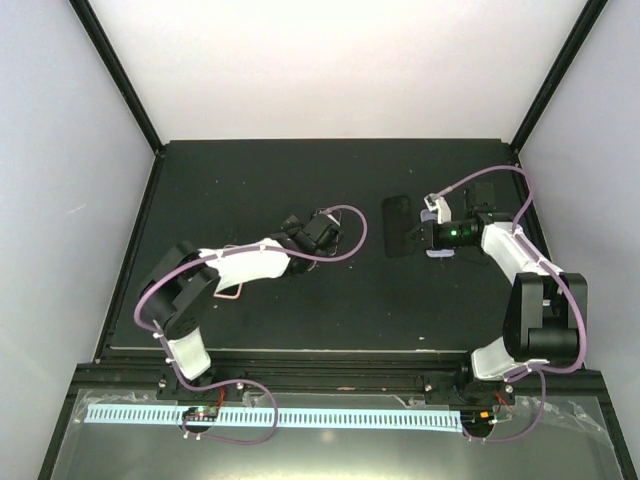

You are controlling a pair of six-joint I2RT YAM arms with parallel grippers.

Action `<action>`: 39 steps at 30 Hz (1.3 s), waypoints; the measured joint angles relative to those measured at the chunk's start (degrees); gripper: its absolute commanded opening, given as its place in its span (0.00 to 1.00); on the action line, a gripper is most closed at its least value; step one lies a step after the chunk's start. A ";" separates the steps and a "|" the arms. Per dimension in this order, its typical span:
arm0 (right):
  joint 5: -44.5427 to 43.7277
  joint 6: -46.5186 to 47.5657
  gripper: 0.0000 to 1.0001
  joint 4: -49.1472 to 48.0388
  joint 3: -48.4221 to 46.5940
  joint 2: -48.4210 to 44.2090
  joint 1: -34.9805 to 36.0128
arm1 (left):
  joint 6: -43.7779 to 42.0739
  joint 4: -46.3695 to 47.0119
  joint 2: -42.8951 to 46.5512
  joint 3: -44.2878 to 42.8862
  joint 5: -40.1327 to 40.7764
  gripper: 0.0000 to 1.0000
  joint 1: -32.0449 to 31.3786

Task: Take the phone out of the phone case

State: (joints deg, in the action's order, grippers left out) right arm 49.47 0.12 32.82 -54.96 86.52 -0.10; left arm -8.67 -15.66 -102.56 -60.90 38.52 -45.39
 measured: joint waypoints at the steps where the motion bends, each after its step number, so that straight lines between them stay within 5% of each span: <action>1: -0.92 0.09 0.01 0.24 -0.39 -0.02 0.00 | 0.42 -0.48 1.49 0.00 -2.12 0.99 0.20; 9: -8.72 2.27 0.01 4.11 -6.45 0.37 0.00 | 7.93 -3.93 13.27 1.07 -12.17 0.98 0.85; 16: -13.79 4.37 0.01 8.81 -16.46 8.15 0.00 | 18.29 -2.43 30.91 11.34 -21.97 0.97 1.20; 26: -17.57 5.18 0.02 12.41 -16.41 19.17 -0.04 | 29.38 -1.90 41.70 21.64 -27.69 0.99 1.77; 29: -18.25 5.11 0.15 11.58 -15.72 20.35 -0.04 | 33.18 -1.77 45.97 25.31 -27.61 0.99 2.69; 33: -19.41 4.87 0.49 9.57 -14.47 21.20 -0.07 | 37.62 -1.51 48.46 28.24 -27.61 0.99 4.66; 39: -21.53 6.62 0.60 8.44 -10.49 14.27 -0.04 | 43.41 -2.47 48.61 28.39 -27.17 0.99 9.90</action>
State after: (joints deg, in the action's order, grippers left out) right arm 27.94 6.74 41.25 -65.45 100.79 -0.14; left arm 34.74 -18.13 -53.95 -32.51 11.35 -35.48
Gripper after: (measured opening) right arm 0.575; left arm 0.990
